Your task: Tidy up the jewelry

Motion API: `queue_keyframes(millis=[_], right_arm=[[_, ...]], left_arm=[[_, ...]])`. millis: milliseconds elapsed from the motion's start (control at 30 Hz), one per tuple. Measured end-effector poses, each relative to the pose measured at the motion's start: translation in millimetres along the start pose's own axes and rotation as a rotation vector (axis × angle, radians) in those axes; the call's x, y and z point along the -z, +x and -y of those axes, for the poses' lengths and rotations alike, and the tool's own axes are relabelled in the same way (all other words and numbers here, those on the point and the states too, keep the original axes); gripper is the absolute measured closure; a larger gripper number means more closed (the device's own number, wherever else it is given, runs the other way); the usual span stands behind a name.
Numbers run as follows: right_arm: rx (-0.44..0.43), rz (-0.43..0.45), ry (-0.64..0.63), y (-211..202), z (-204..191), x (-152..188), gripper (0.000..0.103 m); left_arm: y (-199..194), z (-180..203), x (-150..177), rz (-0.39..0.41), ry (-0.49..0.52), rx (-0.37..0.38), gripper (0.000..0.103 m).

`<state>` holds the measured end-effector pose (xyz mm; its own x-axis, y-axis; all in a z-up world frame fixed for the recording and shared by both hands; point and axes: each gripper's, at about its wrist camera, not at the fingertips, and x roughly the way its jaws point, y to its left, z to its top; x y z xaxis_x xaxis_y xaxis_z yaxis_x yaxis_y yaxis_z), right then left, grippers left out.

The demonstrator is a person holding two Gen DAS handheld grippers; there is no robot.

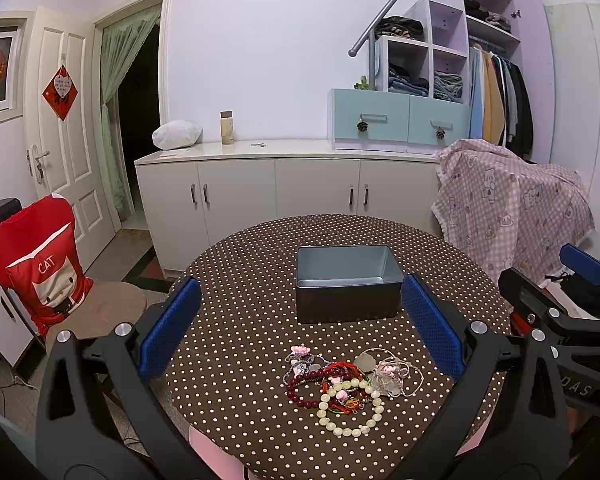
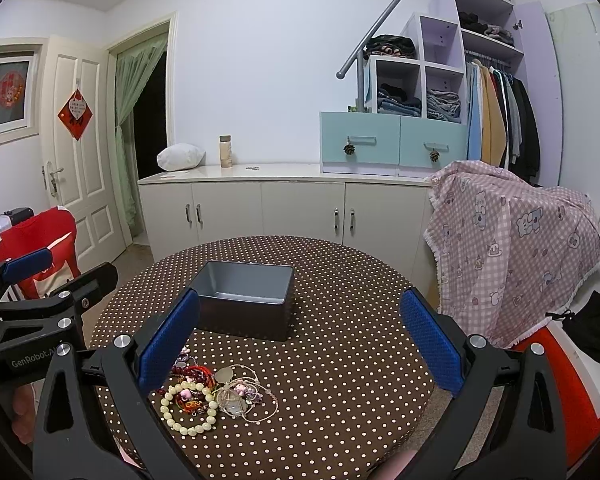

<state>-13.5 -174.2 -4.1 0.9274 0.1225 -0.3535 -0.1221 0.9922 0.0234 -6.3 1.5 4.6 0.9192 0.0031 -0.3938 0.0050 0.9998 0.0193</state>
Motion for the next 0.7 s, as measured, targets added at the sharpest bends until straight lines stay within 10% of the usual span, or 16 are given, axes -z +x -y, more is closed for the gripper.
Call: queue_keyframes(millis=[700], right_arm=[[-0.006, 0.001, 0.006, 1.8, 2.4, 2.5, 0.007]], left_arm=[[-0.3, -0.2, 0.6, 0.005, 0.001, 0.0, 0.005]])
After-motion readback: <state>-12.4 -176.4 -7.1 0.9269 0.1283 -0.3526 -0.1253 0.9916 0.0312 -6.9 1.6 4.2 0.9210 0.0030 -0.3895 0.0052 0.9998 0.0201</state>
